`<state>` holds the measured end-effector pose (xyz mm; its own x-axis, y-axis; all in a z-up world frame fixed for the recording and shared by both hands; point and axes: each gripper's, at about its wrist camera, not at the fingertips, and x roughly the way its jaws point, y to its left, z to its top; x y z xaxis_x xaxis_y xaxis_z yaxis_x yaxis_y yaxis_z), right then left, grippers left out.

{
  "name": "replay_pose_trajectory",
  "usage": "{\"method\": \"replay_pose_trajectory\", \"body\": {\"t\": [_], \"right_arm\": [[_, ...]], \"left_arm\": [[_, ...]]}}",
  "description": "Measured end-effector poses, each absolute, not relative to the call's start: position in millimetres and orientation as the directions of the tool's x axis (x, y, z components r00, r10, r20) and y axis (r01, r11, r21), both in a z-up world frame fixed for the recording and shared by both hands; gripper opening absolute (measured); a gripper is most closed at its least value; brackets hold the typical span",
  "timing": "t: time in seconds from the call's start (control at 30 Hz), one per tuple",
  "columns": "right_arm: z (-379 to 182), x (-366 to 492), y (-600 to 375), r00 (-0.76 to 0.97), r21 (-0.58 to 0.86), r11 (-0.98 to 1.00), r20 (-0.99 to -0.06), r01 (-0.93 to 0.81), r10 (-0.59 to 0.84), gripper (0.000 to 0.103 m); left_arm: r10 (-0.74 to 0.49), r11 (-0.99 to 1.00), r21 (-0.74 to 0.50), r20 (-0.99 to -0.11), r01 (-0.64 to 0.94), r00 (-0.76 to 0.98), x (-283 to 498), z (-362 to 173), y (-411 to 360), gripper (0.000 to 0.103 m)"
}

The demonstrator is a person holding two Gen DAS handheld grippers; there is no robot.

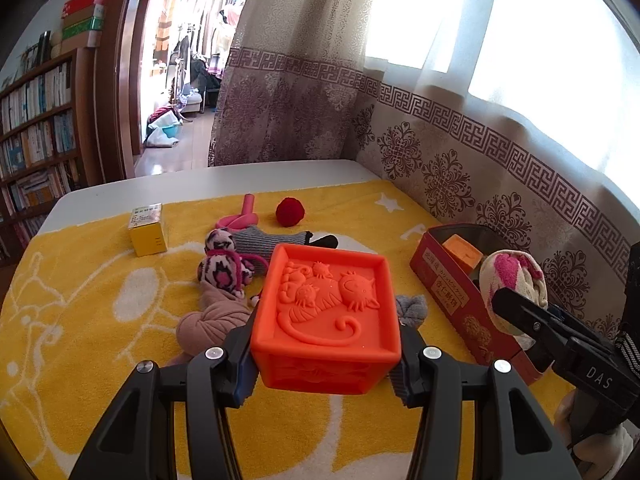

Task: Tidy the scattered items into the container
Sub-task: 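Carry both items into the red tin box and open both grippers, then move both grippers back toward the remaining items on the blanket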

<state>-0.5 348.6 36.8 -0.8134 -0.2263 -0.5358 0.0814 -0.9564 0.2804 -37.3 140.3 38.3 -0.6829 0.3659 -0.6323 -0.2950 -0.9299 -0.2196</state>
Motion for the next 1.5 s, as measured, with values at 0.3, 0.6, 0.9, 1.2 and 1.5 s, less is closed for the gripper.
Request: {"method": "replay_pose_trajectory", "body": {"t": [0.3,0.6,0.9,1.2,1.5], "right_arm": [[53.5,22.5,434.9,-0.862,0.274,-0.956,-0.504,-0.110,-0.045,0.072],[50.4,26.7,476.3,-0.858,0.269,-0.944,-0.514,-0.190,0.026,0.072],[45.1,24.7,491.0,-0.846,0.256,-0.940,-0.530,-0.224,0.057,0.075],[44.4,30.6,500.4,-0.849,0.267,-0.931,-0.524,-0.247,0.075,0.078],[46.8,26.2,485.2,-0.854,0.264,-0.940,-0.517,-0.214,0.049,0.079]], "left_arm": [[0.460,-0.879,-0.219,-0.622,-0.423,-0.634,-39.9,47.6,210.5,0.054],[0.533,-0.823,-0.222,-0.620,-0.523,-0.576,-51.6,52.6,277.9,0.054],[0.613,-0.758,-0.277,-0.612,-0.591,-0.499,-69.3,51.8,323.8,0.055],[0.631,-0.746,-0.296,-0.601,-0.596,-0.491,-71.7,55.6,326.8,0.059],[0.549,-0.823,-0.274,-0.611,-0.498,-0.570,-72.8,54.9,284.5,0.077]]}}
